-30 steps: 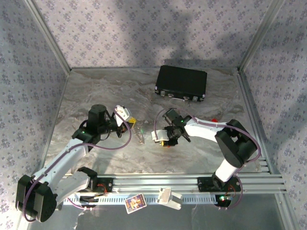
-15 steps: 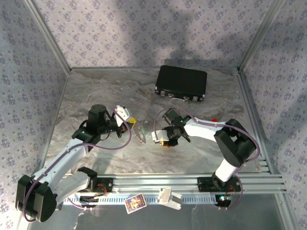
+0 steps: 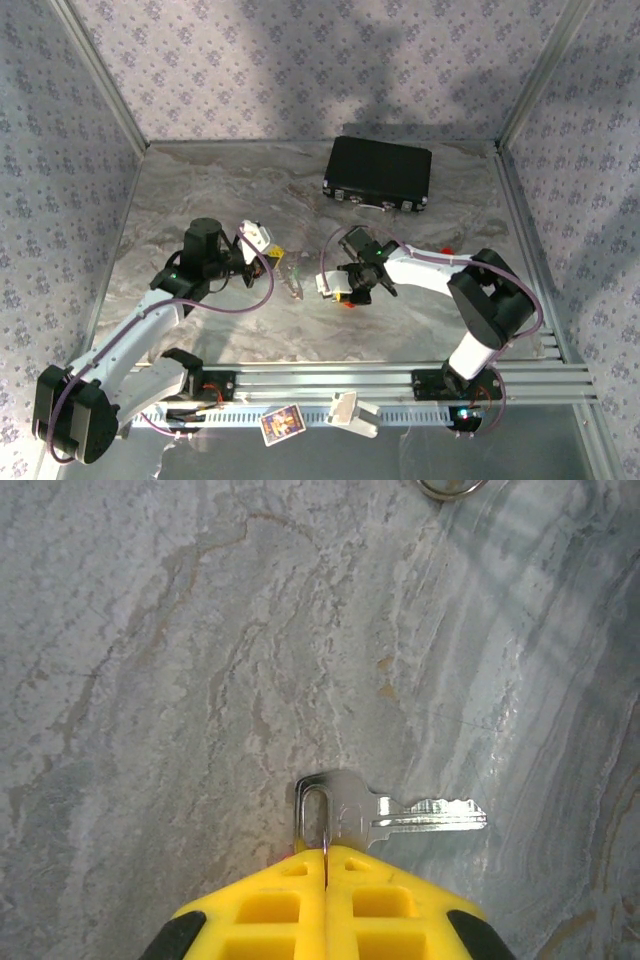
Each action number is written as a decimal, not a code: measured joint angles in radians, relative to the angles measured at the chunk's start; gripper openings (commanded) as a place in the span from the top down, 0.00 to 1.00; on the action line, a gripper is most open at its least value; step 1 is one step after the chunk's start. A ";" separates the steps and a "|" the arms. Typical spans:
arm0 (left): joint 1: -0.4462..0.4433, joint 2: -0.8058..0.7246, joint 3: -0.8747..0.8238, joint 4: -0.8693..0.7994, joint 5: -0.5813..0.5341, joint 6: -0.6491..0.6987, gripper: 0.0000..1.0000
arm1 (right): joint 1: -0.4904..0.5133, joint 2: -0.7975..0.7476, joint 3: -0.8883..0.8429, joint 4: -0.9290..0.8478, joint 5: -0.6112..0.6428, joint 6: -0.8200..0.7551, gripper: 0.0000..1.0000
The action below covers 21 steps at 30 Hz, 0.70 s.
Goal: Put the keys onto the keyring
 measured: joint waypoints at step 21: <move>-0.155 -0.052 -0.010 -0.009 0.007 -0.032 1.00 | 0.117 -0.562 -0.140 0.247 0.176 0.302 1.00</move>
